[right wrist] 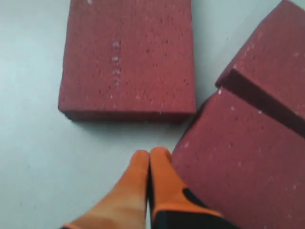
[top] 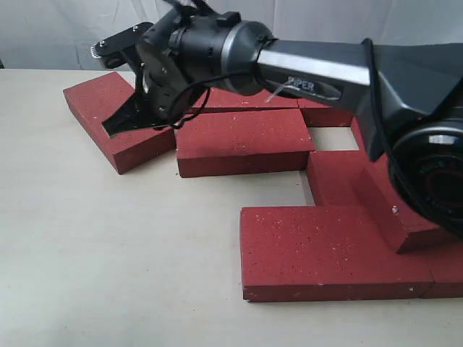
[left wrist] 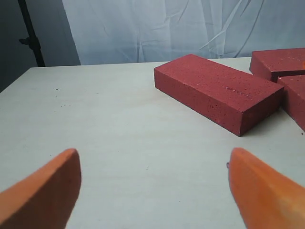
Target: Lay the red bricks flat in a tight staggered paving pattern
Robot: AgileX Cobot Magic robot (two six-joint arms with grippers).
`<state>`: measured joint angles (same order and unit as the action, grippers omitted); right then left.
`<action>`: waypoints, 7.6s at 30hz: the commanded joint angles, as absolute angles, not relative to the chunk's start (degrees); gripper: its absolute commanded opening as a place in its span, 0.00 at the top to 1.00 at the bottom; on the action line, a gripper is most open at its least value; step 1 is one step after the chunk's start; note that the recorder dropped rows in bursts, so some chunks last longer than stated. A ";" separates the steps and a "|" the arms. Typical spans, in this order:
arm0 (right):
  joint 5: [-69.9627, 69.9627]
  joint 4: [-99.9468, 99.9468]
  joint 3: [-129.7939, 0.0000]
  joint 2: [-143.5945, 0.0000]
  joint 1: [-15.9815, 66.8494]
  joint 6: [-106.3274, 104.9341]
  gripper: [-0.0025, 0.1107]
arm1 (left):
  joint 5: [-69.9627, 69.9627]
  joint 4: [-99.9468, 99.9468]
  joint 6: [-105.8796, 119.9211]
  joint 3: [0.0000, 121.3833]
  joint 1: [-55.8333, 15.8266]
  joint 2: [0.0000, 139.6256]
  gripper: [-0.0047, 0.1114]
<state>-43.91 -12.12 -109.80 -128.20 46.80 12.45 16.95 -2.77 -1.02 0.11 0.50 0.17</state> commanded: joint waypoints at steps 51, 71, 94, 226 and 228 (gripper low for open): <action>-32.54 0.00 -95.96 -129.55 41.96 -2.49 0.99 | 16.36 -2.38 -1.04 0.00 0.46 0.00 0.28; -35.22 5.97 -103.98 -127.65 42.40 0.00 0.99 | 16.36 -2.38 -1.04 0.00 0.46 0.00 0.28; -38.31 -8.72 -113.40 -137.64 43.42 6.45 0.99 | 16.36 -2.38 -1.04 0.00 0.46 0.00 0.28; -32.28 -16.52 -54.00 -87.44 -19.83 17.18 0.99 | 16.36 -2.38 -1.04 0.00 0.46 0.00 0.28; -33.13 -23.02 -54.26 -88.99 -19.98 21.40 0.99 | 16.36 -2.38 -1.04 0.00 0.46 0.00 0.28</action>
